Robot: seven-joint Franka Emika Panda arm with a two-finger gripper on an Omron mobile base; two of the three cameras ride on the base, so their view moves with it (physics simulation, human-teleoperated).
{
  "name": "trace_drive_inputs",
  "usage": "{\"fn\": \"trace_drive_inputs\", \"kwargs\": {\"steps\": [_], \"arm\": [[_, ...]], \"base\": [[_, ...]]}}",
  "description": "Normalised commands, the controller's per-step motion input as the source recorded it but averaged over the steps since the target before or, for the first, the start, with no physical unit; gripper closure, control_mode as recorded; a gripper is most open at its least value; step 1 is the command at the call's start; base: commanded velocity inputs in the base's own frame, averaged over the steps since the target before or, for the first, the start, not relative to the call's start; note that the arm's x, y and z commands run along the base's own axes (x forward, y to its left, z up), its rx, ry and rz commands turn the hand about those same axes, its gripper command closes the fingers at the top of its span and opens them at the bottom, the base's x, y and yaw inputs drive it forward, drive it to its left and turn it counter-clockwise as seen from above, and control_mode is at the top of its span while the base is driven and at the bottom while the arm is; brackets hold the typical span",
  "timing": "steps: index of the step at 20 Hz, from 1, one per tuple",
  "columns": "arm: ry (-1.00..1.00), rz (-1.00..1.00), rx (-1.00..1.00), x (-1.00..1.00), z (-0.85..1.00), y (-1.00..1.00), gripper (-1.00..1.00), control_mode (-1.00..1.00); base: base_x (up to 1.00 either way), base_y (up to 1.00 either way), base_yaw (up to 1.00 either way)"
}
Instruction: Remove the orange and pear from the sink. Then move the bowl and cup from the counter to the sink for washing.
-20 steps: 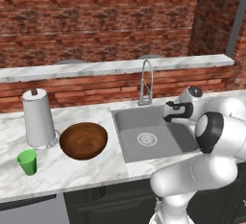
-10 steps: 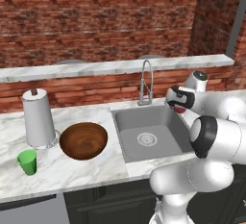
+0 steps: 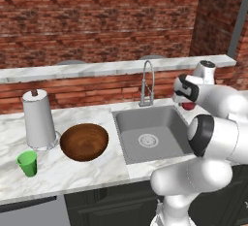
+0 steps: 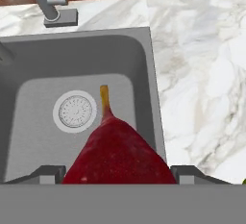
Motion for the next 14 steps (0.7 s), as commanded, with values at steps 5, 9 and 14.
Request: {"fn": "trace_drive_inputs", "kwargs": {"steps": [5, 9, 14], "arm": [[0.01, 0.00, -0.05, -0.05, 0.02, -0.26, 1.00, -1.00], [-0.02, 0.00, -0.09, -0.01, -0.05, -0.21, 1.00, -1.00], [-0.01, 0.00, -0.04, 0.00, -0.08, -0.25, 1.00, -1.00]], "base": [[0.00, 0.00, 0.00], [0.00, 0.00, 0.00], [0.00, 0.00, 0.00]]}}
